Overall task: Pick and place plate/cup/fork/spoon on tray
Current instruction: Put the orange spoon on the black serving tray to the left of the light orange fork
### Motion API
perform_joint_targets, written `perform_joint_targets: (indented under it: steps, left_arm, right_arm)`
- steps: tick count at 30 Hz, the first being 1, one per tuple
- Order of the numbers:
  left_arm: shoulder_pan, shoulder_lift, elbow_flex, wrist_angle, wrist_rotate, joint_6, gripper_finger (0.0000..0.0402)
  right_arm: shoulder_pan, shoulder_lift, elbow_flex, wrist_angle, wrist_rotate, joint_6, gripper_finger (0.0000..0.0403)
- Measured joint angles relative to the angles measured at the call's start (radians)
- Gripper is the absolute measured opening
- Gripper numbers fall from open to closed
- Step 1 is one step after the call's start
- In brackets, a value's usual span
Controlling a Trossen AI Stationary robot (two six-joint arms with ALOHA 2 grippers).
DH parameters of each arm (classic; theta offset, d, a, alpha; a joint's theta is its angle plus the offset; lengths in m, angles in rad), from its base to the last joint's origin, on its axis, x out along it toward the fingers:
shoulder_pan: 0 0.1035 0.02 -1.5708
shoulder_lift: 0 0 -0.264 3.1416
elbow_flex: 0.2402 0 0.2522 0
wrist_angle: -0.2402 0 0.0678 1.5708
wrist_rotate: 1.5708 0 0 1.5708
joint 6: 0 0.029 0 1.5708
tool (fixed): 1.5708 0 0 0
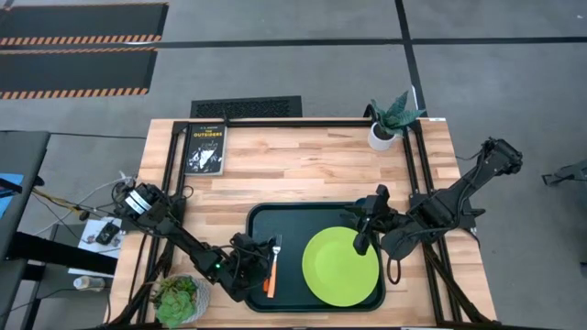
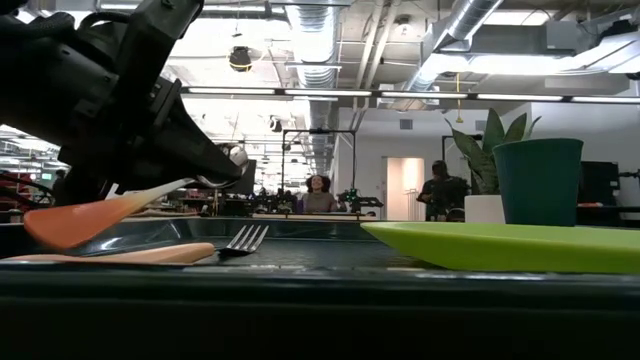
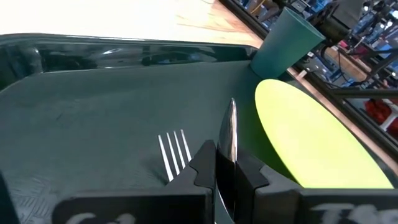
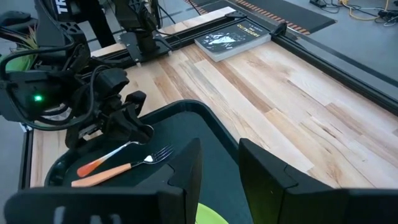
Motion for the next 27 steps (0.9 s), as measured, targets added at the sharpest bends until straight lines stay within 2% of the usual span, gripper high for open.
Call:
perform_joint_targets:
  steps: [8, 15, 27]
  left_arm:
    - [-0.004, -0.003, 0.004, -0.006, -0.003, 0.011, 0.0002]
    - [0.01, 0.0, 0.035, -0.011, 0.081, 0.051, 0.0002]
    - [0.01, 0.0, 0.035, -0.054, 0.078, 0.006, 0.0002]
  right_arm:
    - [0.0, 0.0, 0.0, 0.0, 0.0, 0.0, 0.0129]
    - [0.0, 0.0, 0.0, -0.004, 0.0, -0.015, 0.0129]
    - [0.002, 0.0, 0.0, -0.004, 0.0, -0.017, 0.0129]
